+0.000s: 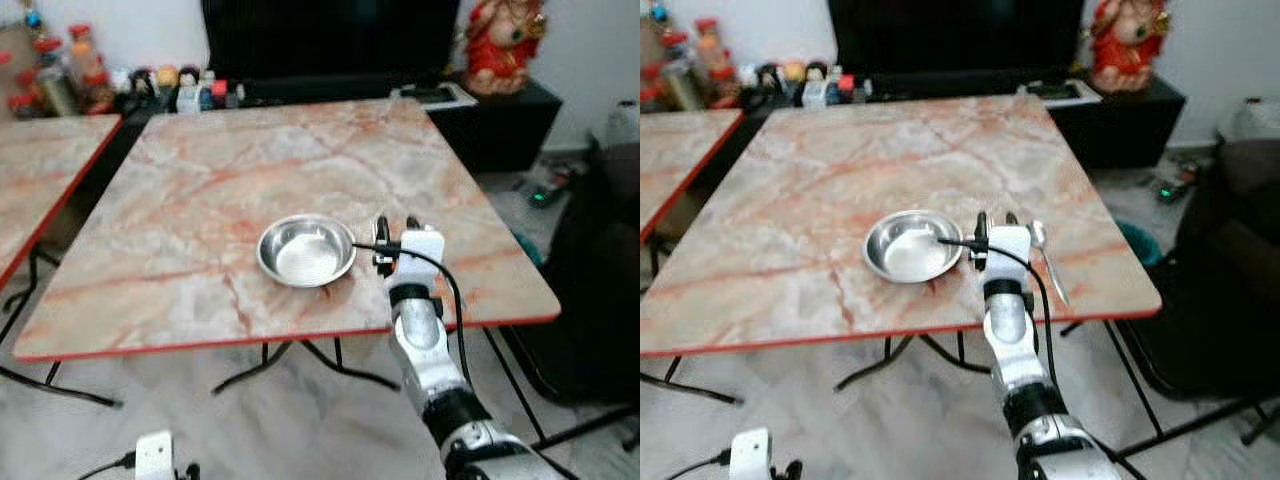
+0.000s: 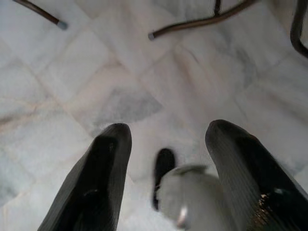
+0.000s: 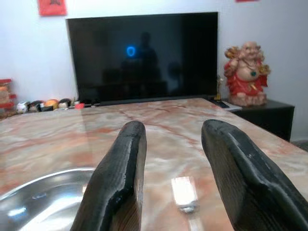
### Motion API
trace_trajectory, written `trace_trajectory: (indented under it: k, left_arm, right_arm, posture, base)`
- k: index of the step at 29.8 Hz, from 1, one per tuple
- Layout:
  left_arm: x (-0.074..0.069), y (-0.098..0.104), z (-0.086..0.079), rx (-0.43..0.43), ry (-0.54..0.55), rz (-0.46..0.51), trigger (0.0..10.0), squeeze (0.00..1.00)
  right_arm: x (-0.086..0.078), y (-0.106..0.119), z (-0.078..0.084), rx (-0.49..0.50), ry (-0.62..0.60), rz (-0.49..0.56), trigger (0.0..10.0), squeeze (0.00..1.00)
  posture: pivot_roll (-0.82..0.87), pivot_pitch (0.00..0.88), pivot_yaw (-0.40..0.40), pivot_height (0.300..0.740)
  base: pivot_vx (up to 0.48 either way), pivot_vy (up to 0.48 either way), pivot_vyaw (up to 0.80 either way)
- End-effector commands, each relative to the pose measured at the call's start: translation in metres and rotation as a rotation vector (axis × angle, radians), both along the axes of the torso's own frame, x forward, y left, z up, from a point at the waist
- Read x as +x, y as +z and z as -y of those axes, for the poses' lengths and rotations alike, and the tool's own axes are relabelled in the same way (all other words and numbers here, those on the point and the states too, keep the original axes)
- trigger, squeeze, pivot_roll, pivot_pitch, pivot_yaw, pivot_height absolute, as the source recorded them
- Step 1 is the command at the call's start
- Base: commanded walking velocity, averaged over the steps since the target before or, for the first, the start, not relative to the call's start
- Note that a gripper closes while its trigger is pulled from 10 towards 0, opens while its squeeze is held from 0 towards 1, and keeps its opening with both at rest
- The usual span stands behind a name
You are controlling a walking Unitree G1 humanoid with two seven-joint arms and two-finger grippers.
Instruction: Setting the table
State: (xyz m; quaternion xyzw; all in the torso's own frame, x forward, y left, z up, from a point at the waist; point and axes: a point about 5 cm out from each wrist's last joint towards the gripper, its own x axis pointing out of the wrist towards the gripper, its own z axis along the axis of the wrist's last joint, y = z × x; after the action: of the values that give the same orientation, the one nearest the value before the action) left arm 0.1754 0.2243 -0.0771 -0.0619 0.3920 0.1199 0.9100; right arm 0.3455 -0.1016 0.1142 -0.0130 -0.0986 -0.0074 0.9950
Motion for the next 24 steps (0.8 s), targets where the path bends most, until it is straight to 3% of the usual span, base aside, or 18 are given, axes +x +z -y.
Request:
trace_trajectory:
  k: [1, 16, 24]
  left_arm:
    - [-0.012, -0.004, -0.008, 0.012, 0.027, -0.037, 10.0, 0.0]
    - [-0.017, -0.007, -0.004, 0.002, 0.038, -0.046, 10.0, 0.0]
    - [-0.017, -0.007, -0.003, 0.002, 0.038, -0.044, 10.0, 0.0]
  right_arm:
    - [0.001, 0.006, -0.013, 0.01, 0.035, 0.015, 10.0, 0.0]
    - [0.001, 0.007, -0.012, -0.002, 0.054, 0.012, 10.0, 0.0]
    - [-0.007, -0.003, -0.004, -0.061, 0.084, 0.0, 10.0, 0.0]
  posture:
    - [0.05, 0.0, 0.038, 0.74]
    - [0.05, 0.0, 0.021, 0.74]
    - [0.04, 0.0, 0.004, 0.74]
  base:
    - [0.0, 0.48, 0.0]
    - [0.0, 0.48, 0.0]
    - [0.0, 0.48, 0.0]
